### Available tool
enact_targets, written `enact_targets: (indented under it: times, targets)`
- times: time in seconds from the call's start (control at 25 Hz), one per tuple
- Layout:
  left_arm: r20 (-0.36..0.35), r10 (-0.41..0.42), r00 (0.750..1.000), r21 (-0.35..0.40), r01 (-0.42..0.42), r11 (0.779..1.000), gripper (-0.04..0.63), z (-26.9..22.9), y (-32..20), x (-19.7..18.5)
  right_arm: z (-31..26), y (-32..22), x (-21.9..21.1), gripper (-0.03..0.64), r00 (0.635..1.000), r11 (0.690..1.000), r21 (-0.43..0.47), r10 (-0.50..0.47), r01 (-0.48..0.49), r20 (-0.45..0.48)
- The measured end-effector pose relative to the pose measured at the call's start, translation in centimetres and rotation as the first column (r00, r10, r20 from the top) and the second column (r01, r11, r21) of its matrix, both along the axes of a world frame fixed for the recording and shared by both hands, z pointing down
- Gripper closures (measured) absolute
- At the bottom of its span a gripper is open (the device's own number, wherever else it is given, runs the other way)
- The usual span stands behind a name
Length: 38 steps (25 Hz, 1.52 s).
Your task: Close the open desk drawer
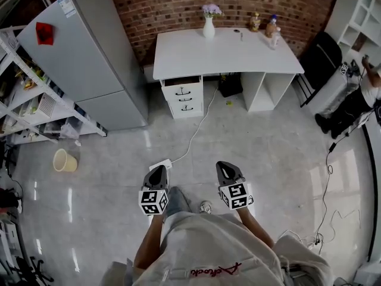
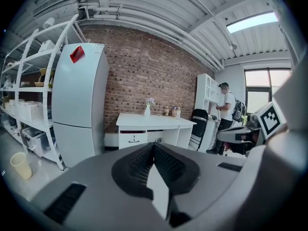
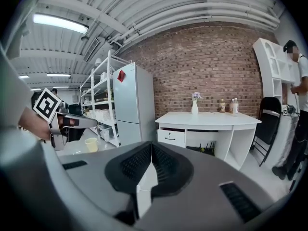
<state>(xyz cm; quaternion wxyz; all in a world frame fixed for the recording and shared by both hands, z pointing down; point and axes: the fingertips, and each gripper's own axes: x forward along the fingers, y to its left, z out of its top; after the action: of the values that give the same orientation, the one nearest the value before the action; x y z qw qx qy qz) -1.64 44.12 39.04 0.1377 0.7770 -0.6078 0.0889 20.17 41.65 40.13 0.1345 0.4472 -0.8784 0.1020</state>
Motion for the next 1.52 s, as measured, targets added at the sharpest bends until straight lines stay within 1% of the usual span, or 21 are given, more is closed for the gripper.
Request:
enact_targets:
  times: [0.12, 0.28, 0.48, 0.6, 0.92, 1.24, 1.36, 1.52]
  targets:
    - [0.001, 0.008, 1.0, 0.003, -0.008, 1.0, 0.583, -0.1, -1.0, 0.6, 0.3, -1.0, 0.2, 0.598, 1.0, 1.0, -0.017, -0.008, 0.007, -0.008]
    - [-0.003, 0.002, 1.0, -0.004, -0.002, 1.0, 0.583, 0.5, -2.4, -0.2, 0.4, -2.9, -0.5, 0.598, 1.0, 1.0, -0.021, -0.009, 0.009, 0.001]
    - [-0.018, -0.011, 1.0, -0.009, 0.011, 1.0, 0.583, 1.1, -5.2, -1.5, 0.3, -5.6, -2.2, 0.598, 0.997, 0.998, -0.031, -0.044, 0.046, 0.056]
    - [-0.028, -0.006, 1.0, -0.013, 0.005, 1.0, 0.583, 1.7, -7.5, -2.1, 0.9, -7.6, -3.1, 0.598, 0.999, 0.999, -0.033, -0.036, 0.037, 0.03]
    - [-0.05, 0.026, 0.998, -0.022, -0.027, 0.999, 0.583, 2.5, -15.7, -4.8, 1.2, -15.2, -6.6, 0.598, 0.999, 0.999, -0.02, -0.026, 0.025, -0.038]
    - [-0.079, 0.045, 0.996, -0.031, -0.047, 0.998, 0.583, 2.6, -24.2, -8.2, 0.7, -23.6, -9.8, 0.598, 0.996, 0.999, -0.033, -0.003, 0.0, -0.087]
    - [-0.088, 0.055, 0.995, -0.042, -0.059, 0.997, 0.583, 2.2, -27.5, -9.8, -0.2, -27.3, -11.5, 0.598, 0.996, 0.999, -0.037, 0.006, -0.009, -0.092]
    - [-0.09, 0.078, 0.993, -0.038, -0.082, 0.996, 0.583, 1.6, -32.3, -11.7, -0.8, -31.8, -13.3, 0.598, 0.995, 0.999, -0.041, 0.022, -0.026, -0.096]
